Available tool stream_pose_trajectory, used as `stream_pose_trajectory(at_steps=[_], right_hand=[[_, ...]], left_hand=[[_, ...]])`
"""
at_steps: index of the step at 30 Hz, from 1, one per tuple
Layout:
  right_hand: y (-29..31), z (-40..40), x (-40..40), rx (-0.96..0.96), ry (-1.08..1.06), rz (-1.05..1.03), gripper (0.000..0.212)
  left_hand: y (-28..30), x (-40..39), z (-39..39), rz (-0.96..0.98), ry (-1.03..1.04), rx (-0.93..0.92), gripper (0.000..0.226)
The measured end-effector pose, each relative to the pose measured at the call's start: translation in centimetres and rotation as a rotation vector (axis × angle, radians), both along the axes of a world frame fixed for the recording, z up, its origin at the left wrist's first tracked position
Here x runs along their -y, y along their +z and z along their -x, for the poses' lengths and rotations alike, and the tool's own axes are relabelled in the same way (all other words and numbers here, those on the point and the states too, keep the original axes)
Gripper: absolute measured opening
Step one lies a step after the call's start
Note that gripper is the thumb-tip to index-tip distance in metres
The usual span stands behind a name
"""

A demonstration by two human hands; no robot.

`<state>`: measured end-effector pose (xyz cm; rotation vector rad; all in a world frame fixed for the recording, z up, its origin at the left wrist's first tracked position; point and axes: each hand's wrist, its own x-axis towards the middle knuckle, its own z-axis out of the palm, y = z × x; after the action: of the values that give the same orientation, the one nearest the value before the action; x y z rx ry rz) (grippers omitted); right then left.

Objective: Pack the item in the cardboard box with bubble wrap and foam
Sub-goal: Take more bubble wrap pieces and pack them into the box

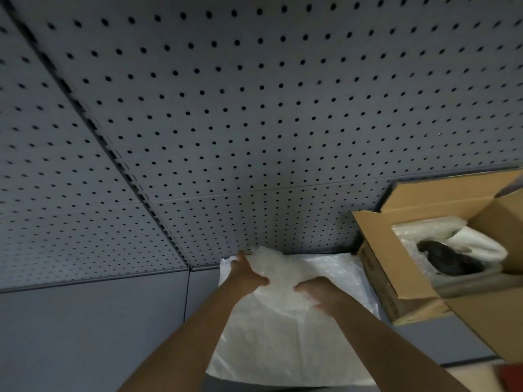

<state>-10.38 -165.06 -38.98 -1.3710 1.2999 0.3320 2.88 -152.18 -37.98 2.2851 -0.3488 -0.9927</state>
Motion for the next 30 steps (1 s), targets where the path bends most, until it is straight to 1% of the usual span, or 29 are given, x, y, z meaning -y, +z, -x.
stream_pose_trajectory(at_steps=[3, 4, 6, 7, 8, 9, 11, 12, 14, 16, 19, 21, 23, 26, 28, 30], right_hand=[[0.1, 0.0, -0.2, 0.021, -0.021, 0.004, 0.052], [0.1, 0.2, -0.3, 0.032, -0.027, 0.013, 0.061], [-2.7, 0.5, 0.5, 0.067, -0.026, 0.04, 0.086], [-3.2, 0.8, 0.8, 0.074, -0.022, 0.041, 0.098], [-2.1, 1.1, 0.6, 0.091, -0.028, 0.028, 0.105], [0.2, 1.5, -0.1, 0.114, -0.048, 0.016, 0.104], [2.6, 2.3, -0.5, 0.173, -0.097, -0.058, 0.089], [3.3, 2.7, -0.5, 0.21, -0.107, -0.103, 0.085], [4.4, 3.3, -0.3, 0.261, -0.105, -0.162, 0.086], [5.1, 3.6, 0.1, 0.31, -0.101, -0.181, 0.081], [7.2, 3.6, -0.2, 0.401, -0.097, -0.222, 0.058], [8.9, 3.7, -1.0, 0.484, -0.145, -0.222, 0.048], [11.3, 4.2, -2.1, 0.552, -0.158, -0.143, 0.044], [16.4, 6.5, -4.1, 0.64, -0.045, 0.114, 0.026], [19.7, 8.8, -5.3, 0.723, 0.068, 0.225, 0.03], [22.7, 11.1, -6.4, 0.761, 0.136, 0.284, 0.029]], left_hand=[[0.2, -0.2, 0.7, -0.005, -0.029, -0.102, 0.084], [0.4, -0.3, 0.9, 0.022, -0.016, -0.134, 0.079], [0.9, -0.6, 1.1, 0.067, 0.028, -0.175, 0.072], [1.4, -0.7, 1.3, 0.094, 0.049, -0.189, 0.067], [1.8, -0.9, 1.3, 0.135, 0.075, -0.209, 0.063], [2.5, -1.2, 1.3, 0.17, 0.101, -0.227, 0.06], [4.1, -2.1, 1.3, 0.242, 0.144, -0.262, 0.056], [4.8, -2.5, 1.3, 0.284, 0.152, -0.275, 0.055], [6.9, -3.6, 1.5, 0.359, 0.154, -0.276, 0.039], [9.0, -4.7, 1.7, 0.41, 0.143, -0.273, 0.031], [12.3, -6.0, 2.3, 0.452, 0.09, -0.277, 0.026], [14.3, -6.7, 2.9, 0.47, 0.067, -0.25, 0.029], [16.4, -7.1, 3.9, 0.426, 0.017, -0.135, 0.031], [19.0, -7.7, 6.0, 0.376, -0.078, 0.093, 0.045], [21.0, -8.1, 8.3, 0.396, -0.202, 0.219, 0.05], [22.9, -8.5, 11.1, 0.424, -0.309, 0.272, 0.058]])
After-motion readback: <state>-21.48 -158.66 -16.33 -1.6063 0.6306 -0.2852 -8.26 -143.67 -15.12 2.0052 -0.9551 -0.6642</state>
